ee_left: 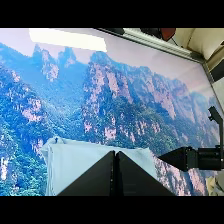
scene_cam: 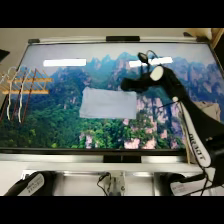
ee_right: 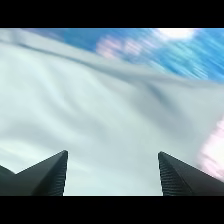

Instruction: Fold the shirts.

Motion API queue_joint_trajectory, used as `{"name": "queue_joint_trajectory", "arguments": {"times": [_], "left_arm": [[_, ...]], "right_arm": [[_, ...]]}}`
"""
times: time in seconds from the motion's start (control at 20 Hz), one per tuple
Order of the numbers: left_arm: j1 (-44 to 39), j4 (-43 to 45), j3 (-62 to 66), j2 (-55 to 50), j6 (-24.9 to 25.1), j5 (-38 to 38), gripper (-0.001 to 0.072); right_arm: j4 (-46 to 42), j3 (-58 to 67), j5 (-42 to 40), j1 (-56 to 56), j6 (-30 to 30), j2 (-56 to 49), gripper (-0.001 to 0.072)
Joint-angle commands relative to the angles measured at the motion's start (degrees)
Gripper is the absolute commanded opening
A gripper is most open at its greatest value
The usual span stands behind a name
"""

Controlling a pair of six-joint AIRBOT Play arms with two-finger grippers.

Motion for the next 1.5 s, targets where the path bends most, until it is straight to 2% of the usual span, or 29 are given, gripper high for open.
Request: {"name": "queue_joint_trajectory", "arguments": {"times": [0.0,0.15,0.35,0.5,0.55,0.65,0.7,0.8,0.9,1.3,1.45], "left_arm": [[0.02,0.13,-2.05,0.13,1.03,-0.11,0.0033],[0.02,0.13,-3.43,0.11,1.01,-0.13,0.0033],[0.02,0.13,-3.52,0.17,1.01,-0.13,0.0033],[0.02,0.11,-3.52,0.17,0.98,-0.13,0.0033],[0.02,0.09,-3.52,0.17,0.98,-0.11,0.0033],[0.02,0.09,-3.52,0.17,0.98,-0.13,0.0033],[0.02,0.09,-3.52,0.17,0.98,-0.11,0.0033],[0.02,0.09,-3.52,0.15,0.98,-0.13,0.0033],[0.0,0.02,-3.52,0.17,0.98,-0.13,0.0033],[-1.57,-1.05,-3.52,0.17,1.73,-0.13,0.0033],[-3.15,-1.42,-3.52,0.31,2.56,-0.17,0.0033]], "right_arm": [[-2.89,-0.17,18.16,-8.87,-1.64,-3.48,0.0662],[5.03,-0.17,16.92,-8.37,-6.21,-9.29,0.0662],[6.71,-0.17,12.76,-5.03,-6.88,-14.51,0.0662],[12.39,-0.17,10.36,-3.58,-10.69,-16.44,0.066],[14.29,-0.15,9.46,-2.99,-12.37,-16.41,0.0562],[18.25,0.02,8.46,-2.99,-15.45,-15.96,0.01],[21.0,0.02,8.39,-3.56,-16.87,-15.17,0.0072],[25.83,0.02,8.7,-5.95,-19.82,-11.63,0.0073],[25.66,0.02,9.22,-10.1,-19.56,-5.49,0.0072],[22.62,0.02,16.2,-37.75,-6.58,21.57,0.0072],[17.03,0.02,21.46,-47.04,-3.37,28.28,0.0072]]}}
